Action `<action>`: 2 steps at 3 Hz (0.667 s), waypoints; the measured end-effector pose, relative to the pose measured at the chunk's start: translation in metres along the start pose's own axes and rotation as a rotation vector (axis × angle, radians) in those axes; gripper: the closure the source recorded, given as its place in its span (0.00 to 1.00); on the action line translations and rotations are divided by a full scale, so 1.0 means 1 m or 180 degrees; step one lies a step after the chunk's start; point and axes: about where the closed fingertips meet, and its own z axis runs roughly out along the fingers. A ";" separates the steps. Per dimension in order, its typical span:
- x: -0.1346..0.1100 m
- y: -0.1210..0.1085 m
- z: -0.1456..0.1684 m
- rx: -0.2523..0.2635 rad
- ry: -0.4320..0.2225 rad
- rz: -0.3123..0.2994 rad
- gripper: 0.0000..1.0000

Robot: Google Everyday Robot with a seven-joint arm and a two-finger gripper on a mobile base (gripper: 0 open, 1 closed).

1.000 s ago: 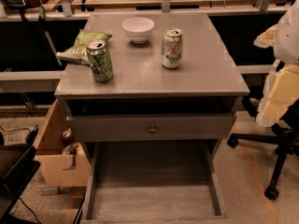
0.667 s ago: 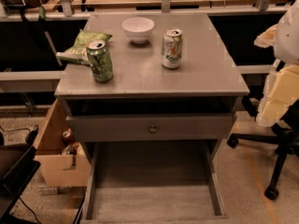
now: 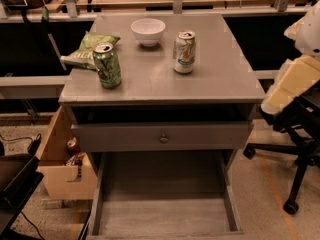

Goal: Place 7up can into middle drawer

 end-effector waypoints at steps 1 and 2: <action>-0.017 -0.049 0.012 0.0296 -0.0505 0.0257 0.00; -0.043 -0.098 0.027 0.0436 -0.1128 0.0450 0.00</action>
Offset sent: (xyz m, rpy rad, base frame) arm 0.1838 -0.0013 0.0369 0.5811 -0.3964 -0.0675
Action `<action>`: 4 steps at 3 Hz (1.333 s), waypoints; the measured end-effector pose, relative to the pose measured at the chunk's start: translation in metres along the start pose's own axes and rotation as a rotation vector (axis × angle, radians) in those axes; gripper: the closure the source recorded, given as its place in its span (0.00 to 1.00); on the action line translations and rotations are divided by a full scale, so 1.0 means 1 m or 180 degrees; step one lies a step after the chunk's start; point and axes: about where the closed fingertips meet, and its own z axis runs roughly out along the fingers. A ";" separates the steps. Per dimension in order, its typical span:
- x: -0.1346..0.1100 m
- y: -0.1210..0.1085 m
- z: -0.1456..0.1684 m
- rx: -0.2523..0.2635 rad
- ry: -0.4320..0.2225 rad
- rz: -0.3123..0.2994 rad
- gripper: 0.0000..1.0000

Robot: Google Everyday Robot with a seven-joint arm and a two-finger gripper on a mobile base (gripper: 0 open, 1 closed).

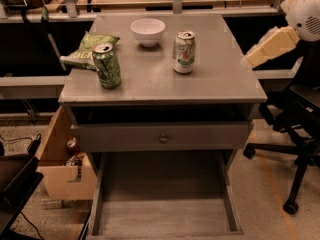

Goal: Place 7up can into middle drawer

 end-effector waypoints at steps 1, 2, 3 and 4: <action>-0.008 -0.010 0.040 -0.0207 -0.0523 0.0383 0.00; -0.018 -0.006 0.067 -0.0445 -0.0998 0.0644 0.00; -0.033 -0.005 0.080 -0.0500 -0.1226 0.0685 0.00; -0.033 -0.005 0.080 -0.0500 -0.1226 0.0685 0.00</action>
Offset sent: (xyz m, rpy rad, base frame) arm 0.0693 0.0516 -0.0367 0.6072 -0.0395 0.1270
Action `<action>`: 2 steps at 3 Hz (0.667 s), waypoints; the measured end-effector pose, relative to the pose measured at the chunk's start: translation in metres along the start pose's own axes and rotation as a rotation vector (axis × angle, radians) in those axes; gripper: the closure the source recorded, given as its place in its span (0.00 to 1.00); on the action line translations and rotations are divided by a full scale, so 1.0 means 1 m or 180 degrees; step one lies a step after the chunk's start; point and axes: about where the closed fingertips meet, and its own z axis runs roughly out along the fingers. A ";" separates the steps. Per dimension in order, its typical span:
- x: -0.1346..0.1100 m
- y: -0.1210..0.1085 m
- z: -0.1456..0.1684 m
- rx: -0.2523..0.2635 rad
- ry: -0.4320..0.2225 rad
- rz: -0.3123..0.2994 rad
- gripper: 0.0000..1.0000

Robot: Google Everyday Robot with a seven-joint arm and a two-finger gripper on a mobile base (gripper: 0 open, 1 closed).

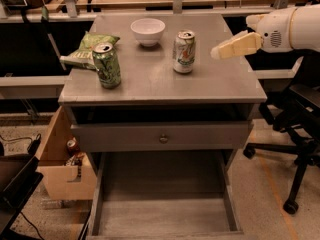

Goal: Place 7up can into middle drawer

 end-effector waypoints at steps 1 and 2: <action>0.002 -0.001 0.024 -0.0092 -0.0103 -0.0009 0.00; 0.001 -0.009 0.058 -0.0221 -0.0246 -0.0054 0.00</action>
Offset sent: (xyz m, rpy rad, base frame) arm 0.0796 0.0494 -0.0364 0.1064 -0.0758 0.1257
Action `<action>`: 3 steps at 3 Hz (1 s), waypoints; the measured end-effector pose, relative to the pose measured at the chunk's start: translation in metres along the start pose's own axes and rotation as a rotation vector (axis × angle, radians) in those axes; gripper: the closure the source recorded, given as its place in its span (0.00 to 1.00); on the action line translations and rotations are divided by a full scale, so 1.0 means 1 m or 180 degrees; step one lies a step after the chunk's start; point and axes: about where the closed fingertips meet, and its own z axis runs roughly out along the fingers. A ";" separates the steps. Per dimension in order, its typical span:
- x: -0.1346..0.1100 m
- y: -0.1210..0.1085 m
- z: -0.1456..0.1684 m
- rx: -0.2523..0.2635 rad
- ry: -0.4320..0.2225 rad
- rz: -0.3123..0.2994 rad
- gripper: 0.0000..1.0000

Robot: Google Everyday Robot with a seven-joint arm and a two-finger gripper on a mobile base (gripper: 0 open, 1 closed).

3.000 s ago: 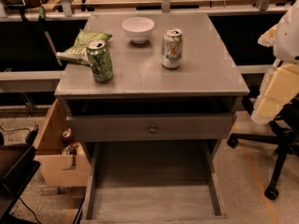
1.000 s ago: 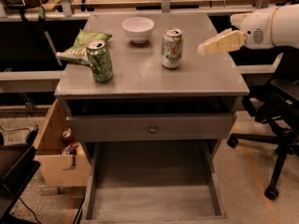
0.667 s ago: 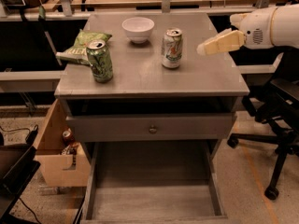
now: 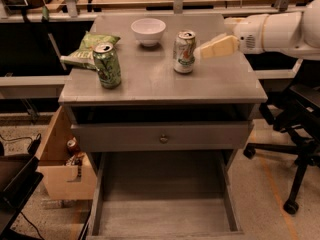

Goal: Place 7up can into middle drawer

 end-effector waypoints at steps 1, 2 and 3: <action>0.005 -0.012 0.024 -0.0051 -0.0163 -0.0012 0.00; 0.008 -0.013 0.041 -0.0105 -0.0300 -0.0017 0.00; 0.011 -0.006 0.055 -0.0198 -0.0412 0.0006 0.00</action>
Offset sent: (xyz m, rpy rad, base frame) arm 0.0461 0.0279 -0.0284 0.1199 -0.0789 0.0551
